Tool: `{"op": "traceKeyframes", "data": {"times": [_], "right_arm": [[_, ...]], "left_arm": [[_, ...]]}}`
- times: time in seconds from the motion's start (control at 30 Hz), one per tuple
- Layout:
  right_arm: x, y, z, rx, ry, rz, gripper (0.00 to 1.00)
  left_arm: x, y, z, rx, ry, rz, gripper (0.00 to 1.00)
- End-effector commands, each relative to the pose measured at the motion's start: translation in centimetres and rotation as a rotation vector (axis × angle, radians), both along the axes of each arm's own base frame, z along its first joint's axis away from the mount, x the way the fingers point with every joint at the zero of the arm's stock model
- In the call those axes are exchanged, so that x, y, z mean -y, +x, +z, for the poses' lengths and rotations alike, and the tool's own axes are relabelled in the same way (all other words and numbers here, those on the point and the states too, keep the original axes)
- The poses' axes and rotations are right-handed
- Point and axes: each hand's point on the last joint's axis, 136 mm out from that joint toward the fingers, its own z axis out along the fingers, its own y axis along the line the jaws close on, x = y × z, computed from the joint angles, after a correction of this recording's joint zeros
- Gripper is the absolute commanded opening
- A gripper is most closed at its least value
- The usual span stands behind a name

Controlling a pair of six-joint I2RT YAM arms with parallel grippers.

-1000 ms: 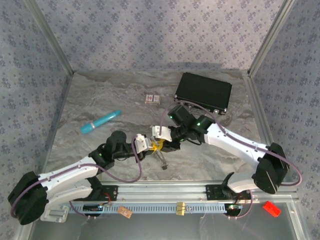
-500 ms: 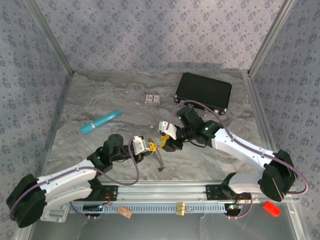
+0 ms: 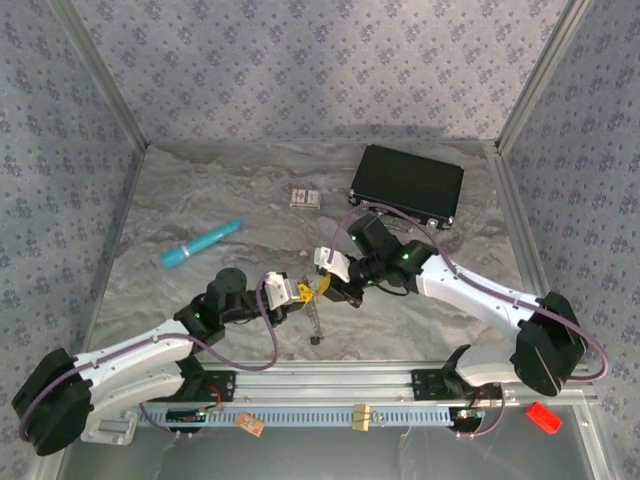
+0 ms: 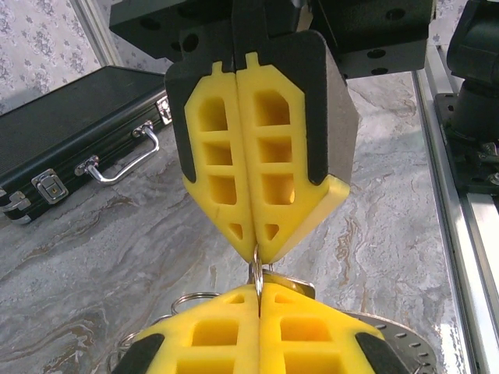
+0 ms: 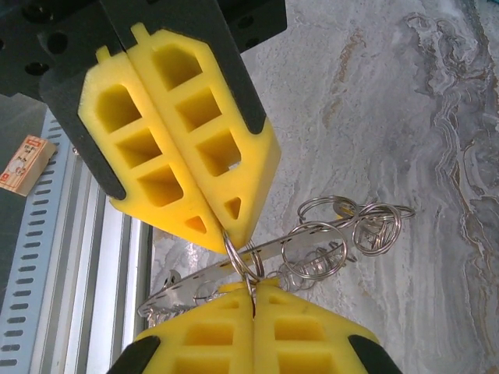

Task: Put the keys on the keyring

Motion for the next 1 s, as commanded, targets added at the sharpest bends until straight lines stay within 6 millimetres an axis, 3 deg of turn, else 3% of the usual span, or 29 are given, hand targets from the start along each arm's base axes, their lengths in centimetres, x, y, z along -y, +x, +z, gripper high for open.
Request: {"op": "traceKeyframes", "data": {"times": [0.0, 0.17, 0.3, 0.43, 0.5, 0.77, 0.97], "right_arm": [[0.5, 0.5, 0.1, -0.011, -0.026, -0.026, 0.0], [-0.1, 0.4, -1.0, -0.052, -0.055, -0.015, 0.0], [-0.6, 0.1, -0.8, -0.059, -0.034, 0.004, 0.0], [-0.2, 0.3, 0.2, -0.017, 0.011, -0.011, 0.24], [0.0, 0.4, 0.6, 0.006, 0.034, -0.017, 0.28], [-0.5, -0.3, 1.1, 0.029, 0.109, 0.037, 0.27], [-0.7, -0.1, 0.8, 0.036, 0.101, 0.042, 0.19]], "left_arm": [[0.4, -0.4, 2.4, 0.053, -0.075, -0.027, 0.0], [0.8, -0.7, 2.7, 0.055, -0.066, -0.051, 0.0], [0.9, -0.5, 2.9, 0.065, -0.079, -0.043, 0.0], [0.8, -0.1, 2.7, 0.06, -0.082, -0.015, 0.0], [0.8, -0.1, 2.5, 0.053, -0.087, -0.011, 0.0], [1.1, -0.1, 2.5, 0.014, -0.128, -0.016, 0.0], [1.3, -0.2, 2.4, 0.006, -0.131, -0.022, 0.0]]}}
